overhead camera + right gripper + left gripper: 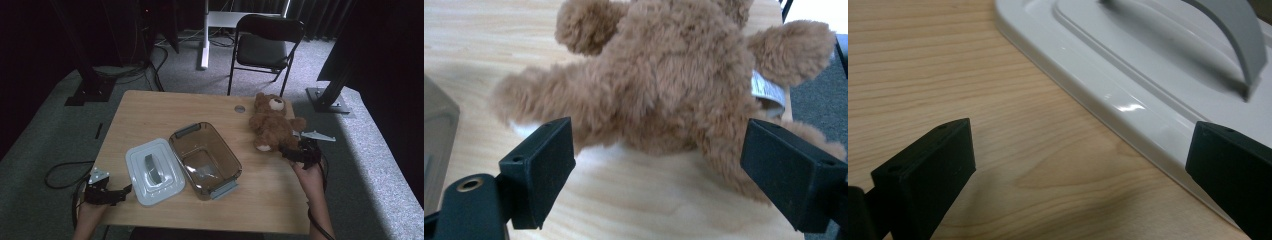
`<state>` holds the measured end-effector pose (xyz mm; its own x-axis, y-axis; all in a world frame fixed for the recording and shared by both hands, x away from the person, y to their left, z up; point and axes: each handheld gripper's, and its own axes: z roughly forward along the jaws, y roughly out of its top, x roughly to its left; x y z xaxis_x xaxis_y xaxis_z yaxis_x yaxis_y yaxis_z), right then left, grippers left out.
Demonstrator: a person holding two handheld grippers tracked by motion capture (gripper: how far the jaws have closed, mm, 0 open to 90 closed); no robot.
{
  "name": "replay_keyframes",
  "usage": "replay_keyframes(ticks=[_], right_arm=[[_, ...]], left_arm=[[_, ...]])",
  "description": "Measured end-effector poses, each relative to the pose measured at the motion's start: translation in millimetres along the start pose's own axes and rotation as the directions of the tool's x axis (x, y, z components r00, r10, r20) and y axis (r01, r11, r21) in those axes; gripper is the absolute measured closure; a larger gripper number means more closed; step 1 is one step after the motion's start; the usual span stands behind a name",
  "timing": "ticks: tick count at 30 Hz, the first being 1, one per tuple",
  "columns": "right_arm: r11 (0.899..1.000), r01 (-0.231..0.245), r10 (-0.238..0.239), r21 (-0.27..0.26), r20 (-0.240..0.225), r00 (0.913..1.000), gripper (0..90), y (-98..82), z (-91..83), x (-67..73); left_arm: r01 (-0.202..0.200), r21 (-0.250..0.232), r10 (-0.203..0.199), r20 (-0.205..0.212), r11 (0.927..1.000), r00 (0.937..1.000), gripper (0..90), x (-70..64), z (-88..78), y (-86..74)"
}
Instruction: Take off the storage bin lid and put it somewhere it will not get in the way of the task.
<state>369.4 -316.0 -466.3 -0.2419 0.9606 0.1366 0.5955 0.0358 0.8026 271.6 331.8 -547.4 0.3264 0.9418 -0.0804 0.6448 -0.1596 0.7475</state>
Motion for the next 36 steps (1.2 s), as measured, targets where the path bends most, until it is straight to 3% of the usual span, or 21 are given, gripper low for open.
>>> replay_keyframes(ticks=[7, 14, 17, 21, 24, 26, 31, 34, 36], right_arm=[[1.0, -0.004, 0.004, -0.006, 0.019, 0.9998, 13.2, 19.6, 14.8, -2.2], [1.0, -0.022, 0.022, 0.003, 0.034, 0.9992, 13.2, 39.2, 36.1, -4.7], [1.0, 0.003, -0.004, 0.023, 0.076, 0.9971, 13.2, 49.0, 49.6, -3.5], [0.998, -0.011, 0.006, 0.066, 0.083, 0.9966, 13.2, 57.9, 66.8, -6.3], [0.997, -0.043, 0.037, 0.07, 0.083, 0.9958, 12.8, 64.6, 76.3, -11.0], [0.994, -0.082, 0.078, 0.075, 0.064, 0.995, 12.8, 67.2, 81.5, -14.2], [0.982, -0.096, 0.084, 0.161, 0.076, 0.9935, 11.7, 66.5, 97.7, -17.1], [0.968, -0.123, 0.118, 0.217, 0.037, 0.9923, 11.8, 61.7, 107.0, -20.6], [0.966, -0.116, 0.113, 0.232, 0.028, 0.9932, 11.4, 59.3, 109.6, -21.1]], left_arm=[[0.029, 0.016, -0.027, -0.073, 0.9995, 0.9969, 0.2, 6.6, 1.4, -3.8], [0.051, 0.017, -0.048, -0.144, 0.9986, 0.9885, 0.2, 11.1, 3.0, -5.7], [0.043, 0.029, -0.038, -0.165, 0.9987, 0.9855, 0.3, 11.0, 5.3, -6.2], [0.055, 0.027, -0.049, -0.183, 0.9981, 0.9818, 0.3, 13.0, 5.8, -6.7], [0.066, 0.039, -0.057, -0.203, 0.997, 0.9775, 0.2, 14.8, 5.9, -6.9], [0.068, 0.047, -0.057, -0.212, 0.9966, 0.9757, 0.3, 14.9, 6.8, -6.6], [0.071, 0.049, -0.059, -0.219, 0.9962, 0.974, 0.3, 14.8, 7.9, -5.6], [0.071, 0.048, -0.059, -0.218, 0.9963, 0.9741, 0.3, 14.7, 8.4, -5.2], [0.072, 0.048, -0.06, -0.218, 0.9963, 0.974, 0.3, 14.2, 9.0, -4.8]])
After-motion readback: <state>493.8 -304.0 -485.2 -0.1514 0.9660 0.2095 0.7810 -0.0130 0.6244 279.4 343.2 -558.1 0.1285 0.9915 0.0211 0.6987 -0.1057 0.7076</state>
